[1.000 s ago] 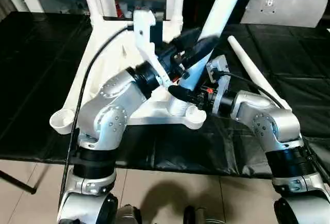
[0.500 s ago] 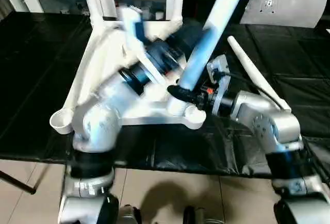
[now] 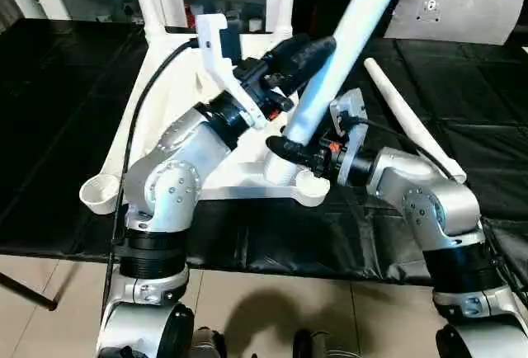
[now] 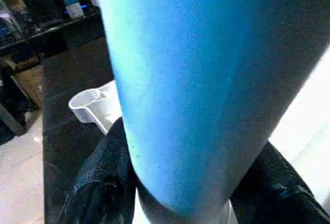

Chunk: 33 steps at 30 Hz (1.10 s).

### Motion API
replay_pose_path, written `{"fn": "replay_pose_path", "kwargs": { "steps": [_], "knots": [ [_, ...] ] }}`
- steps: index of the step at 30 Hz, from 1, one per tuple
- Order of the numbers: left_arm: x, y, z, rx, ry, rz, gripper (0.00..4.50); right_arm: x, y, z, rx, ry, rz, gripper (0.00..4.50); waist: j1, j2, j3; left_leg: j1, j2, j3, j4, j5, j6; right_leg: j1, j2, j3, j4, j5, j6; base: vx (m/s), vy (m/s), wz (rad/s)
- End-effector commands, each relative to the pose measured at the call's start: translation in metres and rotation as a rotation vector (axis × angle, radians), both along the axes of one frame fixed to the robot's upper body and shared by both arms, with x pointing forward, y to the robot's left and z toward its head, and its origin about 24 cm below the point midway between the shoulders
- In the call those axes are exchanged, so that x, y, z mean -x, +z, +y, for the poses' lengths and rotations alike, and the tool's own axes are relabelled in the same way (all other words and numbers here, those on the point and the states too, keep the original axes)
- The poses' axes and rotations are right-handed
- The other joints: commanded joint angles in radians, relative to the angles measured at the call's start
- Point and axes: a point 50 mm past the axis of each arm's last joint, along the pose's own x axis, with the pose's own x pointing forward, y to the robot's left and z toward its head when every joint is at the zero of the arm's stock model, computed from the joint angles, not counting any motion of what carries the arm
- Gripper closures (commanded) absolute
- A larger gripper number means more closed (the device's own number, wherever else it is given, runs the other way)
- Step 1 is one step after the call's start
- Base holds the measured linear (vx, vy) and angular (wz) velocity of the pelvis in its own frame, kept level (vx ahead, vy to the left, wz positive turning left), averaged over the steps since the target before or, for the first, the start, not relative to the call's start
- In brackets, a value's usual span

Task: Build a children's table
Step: Pick table leg

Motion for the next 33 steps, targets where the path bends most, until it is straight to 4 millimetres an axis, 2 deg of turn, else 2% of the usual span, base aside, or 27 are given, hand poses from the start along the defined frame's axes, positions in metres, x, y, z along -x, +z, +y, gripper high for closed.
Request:
{"fn": "replay_pose_path", "kwargs": {
  "steps": [1, 2, 3, 6, 9, 12, 13, 14, 15, 16, 17, 18, 20, 23, 24, 25, 26, 27, 30, 33],
  "knots": [
    [0.006, 0.002, -0.006, -0.013, -0.055, -0.017, 1.88, 0.003, 0.007, 0.005, -0.001, 0.013, -0.042, 2.6, -0.002, -0.008, -0.097, 0.02, 0.032, -0.01, -0.064, -0.199, 0.041, 0.065, -0.063, 0.035, -0.087, -0.427, -0.107, 0.0, 0.0, 0.0],
    [0.007, 0.002, -0.005, -0.016, -0.055, -0.021, 1.88, 0.002, 0.007, 0.005, -0.001, 0.005, -0.043, 2.6, -0.002, -0.009, -0.097, 0.021, 0.032, -0.01, -0.064, -0.203, 0.041, 0.064, -0.063, 0.036, -0.088, -0.428, -0.107, 0.0, 0.0, 0.0],
    [0.005, 0.0, -0.002, -0.027, -0.037, -0.022, 1.88, 0.001, 0.006, 0.005, -0.001, -0.012, -0.04, 2.6, -0.002, 0.0, -0.095, 0.021, 0.032, -0.011, -0.065, -0.207, 0.039, 0.064, -0.062, 0.035, -0.088, -0.425, -0.106, 0.0, 0.0, 0.0],
    [-0.004, -0.007, 0.014, -0.083, 0.06, -0.01, 1.88, -0.003, 0.003, 0.001, 0.008, -0.094, -0.021, 2.6, -0.008, -0.003, -0.093, 0.022, 0.03, -0.013, -0.067, -0.224, 0.03, 0.063, -0.06, 0.034, -0.091, -0.436, -0.096, 0.0, 0.0, 0.0],
    [-0.012, -0.018, 0.035, -0.225, 0.142, -0.022, 1.88, -0.01, -0.006, -0.01, 0.032, -0.22, 0.02, 2.6, -0.017, -0.001, -0.091, 0.023, 0.027, -0.016, -0.07, -0.236, 0.015, 0.061, -0.059, 0.033, -0.089, -0.46, -0.073, 0.0, 0.0, 0.0],
    [-0.013, -0.023, 0.044, -0.305, 0.158, -0.036, 1.88, -0.009, -0.008, -0.013, 0.039, -0.236, 0.033, 2.6, -0.021, 0.006, -0.092, 0.028, 0.031, -0.017, -0.072, -0.239, 0.006, 0.059, -0.06, 0.036, -0.085, -0.435, -0.078, 0.0, 0.0, 0.0],
    [-0.013, -0.024, 0.046, -0.315, 0.159, -0.036, 1.88, -0.009, -0.008, -0.014, 0.038, -0.242, 0.031, 2.6, -0.021, 0.004, -0.093, 0.026, 0.03, -0.015, -0.071, -0.236, 0.008, 0.06, -0.058, 0.036, -0.086, -0.422, -0.083, 0.0, 0.0, 0.0],
    [-0.015, -0.033, 0.056, -0.391, 0.168, -0.037, 1.88, -0.014, -0.008, -0.023, 0.046, -0.386, 0.024, 2.6, -0.018, 0.011, -0.092, 0.028, 0.032, -0.016, -0.072, -0.236, 0.006, 0.059, -0.06, 0.037, -0.081, -0.399, -0.1, 0.0, 0.0, 0.0],
    [-0.017, -0.038, 0.062, -0.436, 0.174, -0.036, 1.88, -0.019, -0.009, -0.032, 0.056, -0.509, 0.024, 2.6, -0.021, 0.011, -0.092, 0.028, 0.031, -0.016, -0.073, -0.232, -0.002, 0.055, -0.06, 0.039, -0.08, -0.397, -0.105, 0.0, 0.0, 0.0],
    [-0.019, -0.043, 0.066, -0.482, 0.177, -0.039, 1.88, -0.021, -0.011, -0.038, 0.064, -0.575, 0.04, 2.6, -0.02, 0.015, -0.094, 0.032, 0.028, -0.015, -0.073, -0.233, -0.014, 0.052, -0.06, 0.039, -0.079, -0.395, -0.11, 0.0, 0.0, 0.0],
    [-0.019, -0.045, 0.066, -0.492, 0.176, -0.041, 1.88, -0.021, -0.011, -0.038, 0.065, -0.574, 0.046, 2.6, -0.021, 0.014, -0.093, 0.033, 0.029, -0.015, -0.074, -0.242, -0.018, 0.053, -0.058, 0.039, -0.079, -0.394, -0.111, 0.0, 0.0, 0.0],
    [-0.02, -0.048, 0.067, -0.523, 0.171, -0.045, 1.88, -0.022, -0.012, -0.04, 0.071, -0.584, 0.049, 2.6, -0.019, 0.019, -0.093, 0.035, 0.03, -0.016, -0.075, -0.254, -0.026, 0.056, -0.06, 0.04, -0.075, -0.381, -0.116, 0.0, 0.0, 0.0],
    [-0.02, -0.052, 0.068, -0.552, 0.16, -0.046, 1.88, -0.022, -0.011, -0.041, 0.07, -0.586, 0.048, 2.6, -0.019, 0.016, -0.093, 0.033, 0.03, -0.016, -0.076, -0.265, -0.03, 0.06, -0.061, 0.041, -0.074, -0.362, -0.123, 0.0, 0.0, 0.0],
    [-0.02, -0.063, 0.067, -0.619, 0.122, -0.049, 1.88, -0.022, -0.008, -0.04, 0.081, -0.567, 0.006, 2.6, -0.019, 0.016, -0.094, 0.03, 0.03, -0.016, -0.076, -0.264, -0.02, 0.061, -0.064, 0.043, -0.074, -0.349, -0.131, 0.0, 0.0, 0.0],
    [-0.021, -0.075, 0.067, -0.691, 0.087, -0.052, 1.88, -0.02, -0.004, -0.039, 0.089, -0.546, -0.04, 2.6, -0.02, 0.015, -0.094, 0.029, 0.03, -0.015, -0.075, -0.263, -0.017, 0.062, -0.065, 0.043, -0.075, -0.352, -0.132, 0.0, 0.0, 0.0],
    [-0.021, -0.076, 0.067, -0.696, 0.085, -0.052, 1.88, -0.02, -0.004, -0.039, 0.09, -0.544, -0.044, 2.6, -0.019, 0.013, -0.094, 0.027, 0.028, -0.015, -0.075, -0.262, -0.014, 0.063, -0.065, 0.043, -0.078, -0.359, -0.126, 0.0, 0.0, 0.0],
    [-0.022, -0.083, 0.066, -0.73, 0.062, -0.051, 1.88, -0.019, -0.001, -0.038, 0.06, -0.538, -0.07, 2.6, -0.022, 0.008, -0.095, 0.026, 0.029, -0.014, -0.076, -0.259, -0.016, 0.066, -0.066, 0.044, -0.074, -0.363, -0.123, 0.0, 0.0, 0.0],
    [-0.022, -0.087, 0.066, -0.749, 0.047, -0.051, 1.88, -0.018, 0.001, -0.037, 0.038, -0.536, -0.083, 2.6, -0.02, 0.012, -0.094, 0.028, 0.029, -0.013, -0.075, -0.26, -0.011, 0.062, -0.068, 0.045, -0.078, -0.381, -0.117, 0.0, 0.0, 0.0],
    [-0.021, -0.103, 0.065, -0.817, -0.04, -0.05, 1.88, -0.013, 0.001, -0.037, 0.035, -0.496, -0.132, 2.6, -0.019, 0.012, -0.095, 0.028, 0.03, -0.013, -0.075, -0.249, -0.004, 0.063, -0.067, 0.046, -0.079, -0.373, -0.118, 0.0, 0.0, 0.0],
    [-0.019, -0.115, 0.066, -0.867, -0.118, -0.046, 1.88, -0.008, 0.001, -0.038, -0.013, -0.453, -0.103, 2.6, -0.02, 0.017, -0.098, 0.031, 0.034, -0.015, -0.077, -0.254, -0.003, 0.064, -0.068, 0.046, -0.073, -0.337, -0.15, 0.0, 0.0, 0.0]
  ]
}}
